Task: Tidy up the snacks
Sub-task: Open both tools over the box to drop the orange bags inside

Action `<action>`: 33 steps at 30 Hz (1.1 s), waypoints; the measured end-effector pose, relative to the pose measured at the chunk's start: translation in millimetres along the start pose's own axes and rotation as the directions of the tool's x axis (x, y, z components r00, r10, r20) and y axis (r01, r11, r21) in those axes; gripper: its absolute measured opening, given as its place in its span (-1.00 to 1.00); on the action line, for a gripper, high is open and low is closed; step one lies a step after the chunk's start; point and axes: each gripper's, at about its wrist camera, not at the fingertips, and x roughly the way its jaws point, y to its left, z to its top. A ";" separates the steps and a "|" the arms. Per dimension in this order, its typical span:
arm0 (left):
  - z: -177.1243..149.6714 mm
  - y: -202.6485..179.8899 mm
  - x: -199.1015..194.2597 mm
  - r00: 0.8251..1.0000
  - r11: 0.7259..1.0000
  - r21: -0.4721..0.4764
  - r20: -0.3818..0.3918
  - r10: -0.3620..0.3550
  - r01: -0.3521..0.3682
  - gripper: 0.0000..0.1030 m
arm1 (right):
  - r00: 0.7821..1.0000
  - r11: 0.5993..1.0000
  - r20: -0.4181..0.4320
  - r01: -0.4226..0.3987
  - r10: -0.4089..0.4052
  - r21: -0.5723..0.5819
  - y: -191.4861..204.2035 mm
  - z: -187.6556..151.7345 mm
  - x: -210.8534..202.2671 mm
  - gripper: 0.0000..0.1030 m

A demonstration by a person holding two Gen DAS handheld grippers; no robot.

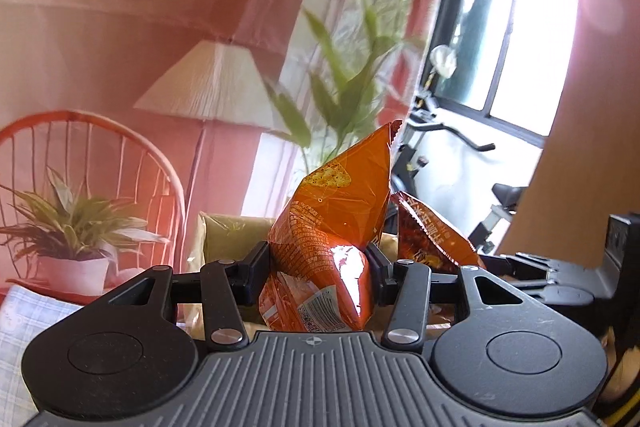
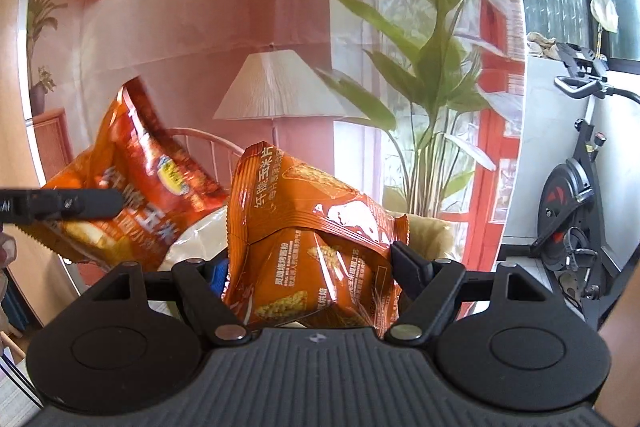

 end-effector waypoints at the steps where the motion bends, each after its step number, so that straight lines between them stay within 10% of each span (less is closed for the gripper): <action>1: 2.7 1.1 10.4 1.000 1.000 0.003 -0.013 0.010 -0.010 0.01 | 1.000 1.000 -0.004 0.000 0.000 0.003 -3.4 1.8 9.6 0.52; 15: 18.9 16.6 93.8 0.995 0.998 -0.042 -0.086 0.049 -0.053 0.03 | 0.994 0.997 -0.110 0.024 -0.016 0.075 -33.8 -7.9 96.7 0.52; 33: 9.7 22.9 108.1 0.974 0.990 0.025 -0.179 0.142 -0.140 0.31 | 0.990 0.992 -0.129 0.064 -0.049 0.112 -37.2 -20.1 89.9 0.63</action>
